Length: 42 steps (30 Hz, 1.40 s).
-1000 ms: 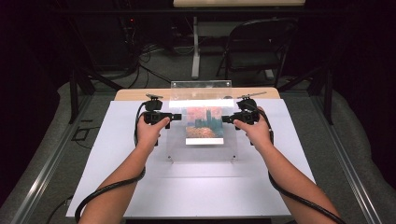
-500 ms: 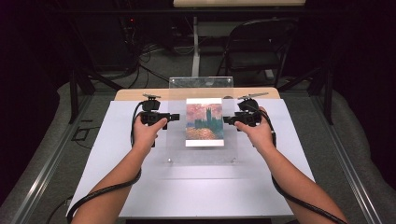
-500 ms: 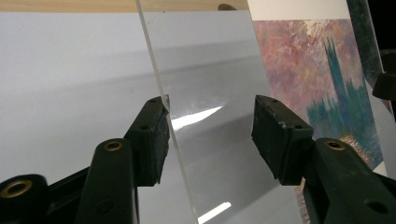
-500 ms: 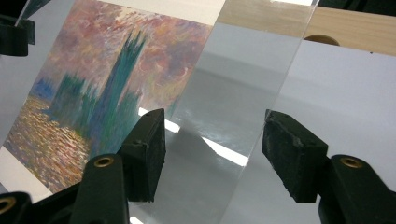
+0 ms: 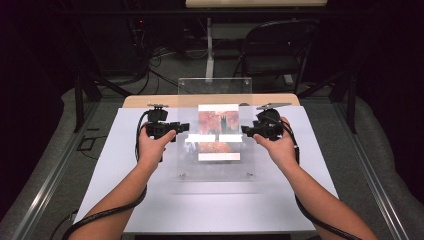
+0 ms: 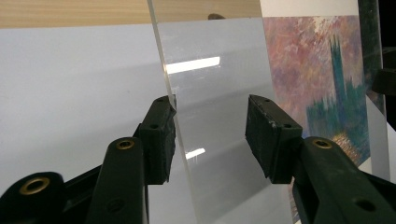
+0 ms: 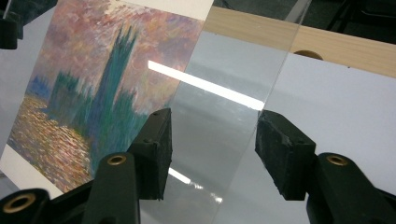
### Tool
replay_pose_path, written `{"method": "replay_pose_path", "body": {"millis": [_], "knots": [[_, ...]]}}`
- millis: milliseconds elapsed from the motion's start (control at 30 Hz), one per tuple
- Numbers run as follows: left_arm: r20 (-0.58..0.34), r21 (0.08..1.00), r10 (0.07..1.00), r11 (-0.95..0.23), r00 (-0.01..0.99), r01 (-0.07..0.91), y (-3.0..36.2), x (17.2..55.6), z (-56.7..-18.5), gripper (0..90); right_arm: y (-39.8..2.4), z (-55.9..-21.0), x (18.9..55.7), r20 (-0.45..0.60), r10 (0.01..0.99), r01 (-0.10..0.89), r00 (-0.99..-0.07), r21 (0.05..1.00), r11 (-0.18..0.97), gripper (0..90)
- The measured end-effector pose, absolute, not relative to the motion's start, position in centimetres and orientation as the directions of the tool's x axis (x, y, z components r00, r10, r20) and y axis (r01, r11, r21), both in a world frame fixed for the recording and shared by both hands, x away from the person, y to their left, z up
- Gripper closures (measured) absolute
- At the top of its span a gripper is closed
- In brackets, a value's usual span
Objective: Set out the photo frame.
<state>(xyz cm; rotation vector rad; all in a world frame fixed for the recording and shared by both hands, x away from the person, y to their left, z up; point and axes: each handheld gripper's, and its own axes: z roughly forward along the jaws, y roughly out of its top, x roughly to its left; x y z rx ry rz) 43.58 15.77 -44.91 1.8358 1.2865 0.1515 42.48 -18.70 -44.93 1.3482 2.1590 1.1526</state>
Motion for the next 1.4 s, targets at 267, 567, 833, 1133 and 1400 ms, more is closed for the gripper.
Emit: {"method": "replay_pose_path", "body": {"millis": [267, 567, 833, 1133, 1400], "knots": [[-0.333, 0.727, 0.81, -0.106, 0.483, 0.679, 16.0, 42.0, -44.3, 55.6, -18.9, -44.3, 40.9, 0.097, 0.859, 0.551, -0.502, 0.802, 0.231, 51.0], [-0.313, 0.766, 0.795, -0.112, 0.52, 0.633, 16.6, 39.1, -43.5, 61.7, -19.5, -43.5, 38.1, 0.083, 0.851, 0.502, -0.519, 0.835, 0.225, 60.0], [-0.285, 0.805, 0.77, -0.131, 0.571, 0.578, 17.3, 35.8, -43.2, 66.8, -20.3, -43.2, 34.7, 0.095, 0.828, 0.453, -0.553, 0.868, 0.202, 64.9], [-0.254, 0.818, 0.763, -0.159, 0.595, 0.553, 17.4, 34.1, -43.1, 67.1, -20.4, -42.9, 32.9, 0.084, 0.819, 0.44, -0.567, 0.872, 0.215, 67.4], [-0.25, 0.828, 0.761, -0.152, 0.599, 0.539, 17.5, 33.2, -43.3, 67.2, -20.4, -43.0, 32.2, 0.088, 0.818, 0.433, -0.568, 0.878, 0.206, 68.3]]}}
